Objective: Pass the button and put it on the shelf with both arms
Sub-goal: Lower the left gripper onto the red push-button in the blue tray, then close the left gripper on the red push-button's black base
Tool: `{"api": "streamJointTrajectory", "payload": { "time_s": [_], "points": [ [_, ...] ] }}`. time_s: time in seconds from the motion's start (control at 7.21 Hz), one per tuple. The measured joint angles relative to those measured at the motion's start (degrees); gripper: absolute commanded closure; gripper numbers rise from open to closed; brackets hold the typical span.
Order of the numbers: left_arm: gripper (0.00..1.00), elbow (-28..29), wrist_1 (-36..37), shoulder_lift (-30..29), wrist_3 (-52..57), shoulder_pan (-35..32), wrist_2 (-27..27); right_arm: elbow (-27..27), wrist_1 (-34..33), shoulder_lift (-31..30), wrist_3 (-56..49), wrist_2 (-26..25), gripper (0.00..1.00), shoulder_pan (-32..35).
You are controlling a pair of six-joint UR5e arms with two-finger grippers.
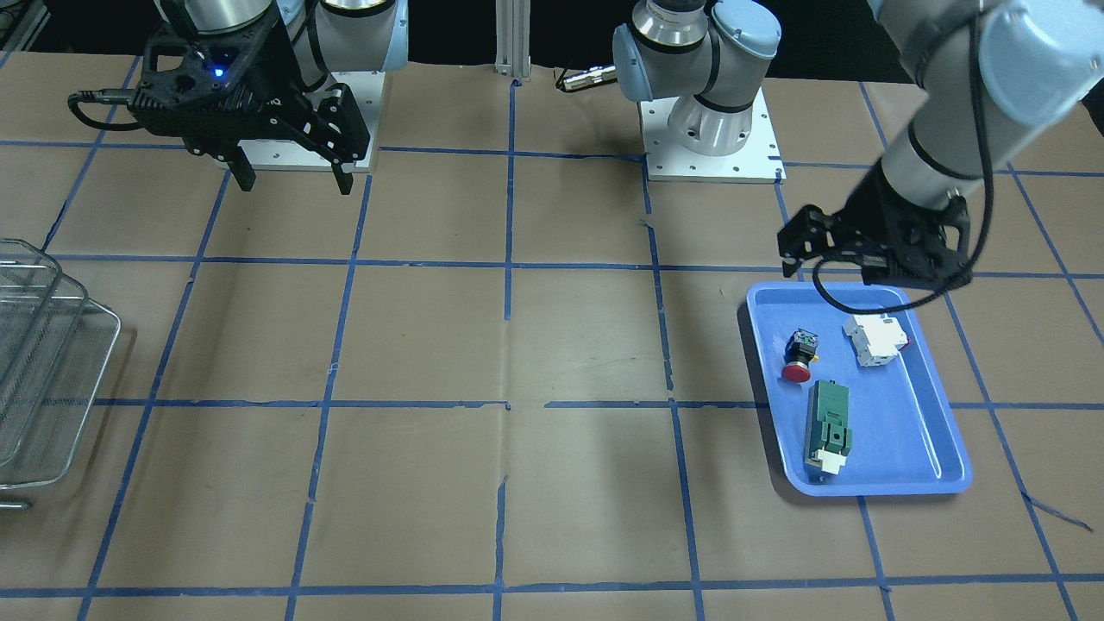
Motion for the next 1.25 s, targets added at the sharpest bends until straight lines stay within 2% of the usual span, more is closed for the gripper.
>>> {"api": "streamJointTrajectory", "payload": {
  "time_s": [0.55, 0.69, 0.83, 0.97, 1.25],
  "points": [
    [0.0, -20.4, 27.9, -4.3, 17.8, 8.5, -0.1, 0.0, 0.0, -0.1, 0.0, 0.1, 0.0, 0.0],
    [0.03, -23.2, 31.7, -5.8, 19.9, 9.4, -0.1, 0.0, -0.1, 0.0, 0.0, 0.2, 0.0, 0.0],
    [0.03, -24.5, 33.6, -7.4, 20.9, 9.8, -0.3, 0.0, -0.2, 0.1, 0.0, 0.2, 0.0, 0.0],
    [0.07, -25.0, 34.4, -8.8, 21.2, 10.0, -0.8, 0.0, -0.3, 0.2, -0.1, 0.2, 0.0, -0.1],
    [0.43, -25.2, 35.7, -10.3, 21.5, 10.0, -1.6, 0.0, -0.5, 0.3, -0.1, 0.2, 0.0, -0.2]
  ]
}}
